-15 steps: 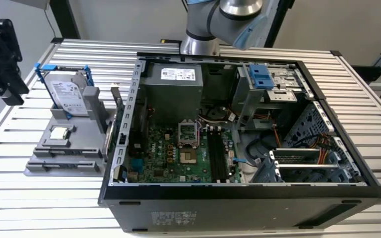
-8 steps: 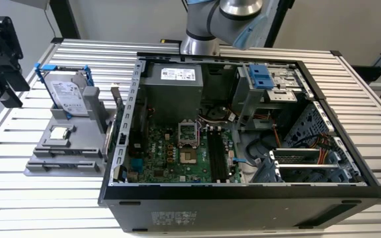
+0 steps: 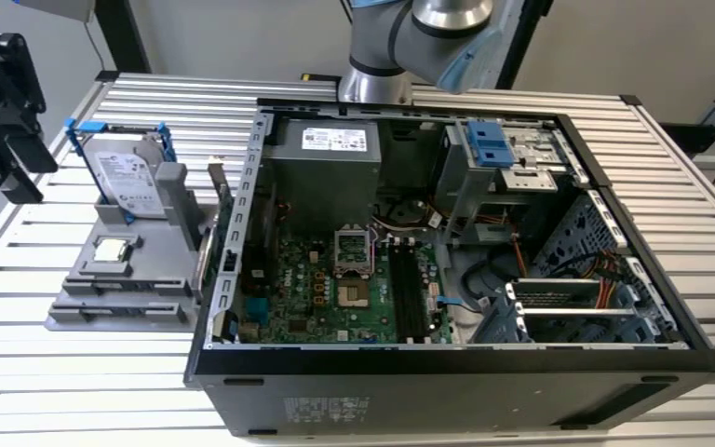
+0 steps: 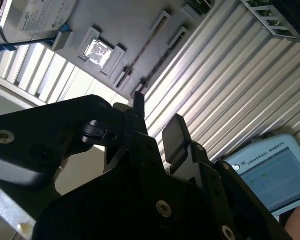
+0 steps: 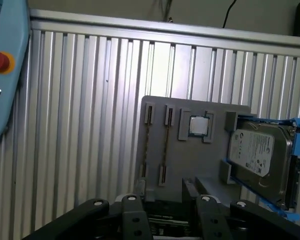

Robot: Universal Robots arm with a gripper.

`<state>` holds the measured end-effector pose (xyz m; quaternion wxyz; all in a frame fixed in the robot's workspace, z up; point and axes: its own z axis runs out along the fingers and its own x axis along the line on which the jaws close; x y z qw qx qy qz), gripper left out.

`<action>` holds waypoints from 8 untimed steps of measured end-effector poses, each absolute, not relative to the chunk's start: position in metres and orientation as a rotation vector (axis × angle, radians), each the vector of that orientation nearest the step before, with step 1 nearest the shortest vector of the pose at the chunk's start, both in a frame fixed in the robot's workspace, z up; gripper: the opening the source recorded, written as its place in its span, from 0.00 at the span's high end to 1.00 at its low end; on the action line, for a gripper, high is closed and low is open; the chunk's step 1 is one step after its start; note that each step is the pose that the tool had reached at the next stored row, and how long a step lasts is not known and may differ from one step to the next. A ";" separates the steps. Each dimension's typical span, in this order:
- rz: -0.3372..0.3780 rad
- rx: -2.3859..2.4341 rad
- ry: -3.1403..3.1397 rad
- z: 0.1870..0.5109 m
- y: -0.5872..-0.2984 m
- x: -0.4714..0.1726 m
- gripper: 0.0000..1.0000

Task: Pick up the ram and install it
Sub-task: 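Pick up the ram and move it above insertion slot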

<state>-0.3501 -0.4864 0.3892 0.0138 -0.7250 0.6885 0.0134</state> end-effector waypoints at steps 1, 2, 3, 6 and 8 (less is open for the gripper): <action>0.042 -2.243 2.159 0.388 -0.486 -0.350 0.00; 0.043 -2.232 2.169 0.387 -0.486 -0.350 0.00; 0.043 -2.226 2.174 0.386 -0.486 -0.350 0.00; 0.043 -2.213 2.186 0.381 -0.486 -0.350 0.00; 0.044 -2.208 2.190 0.379 -0.486 -0.350 0.00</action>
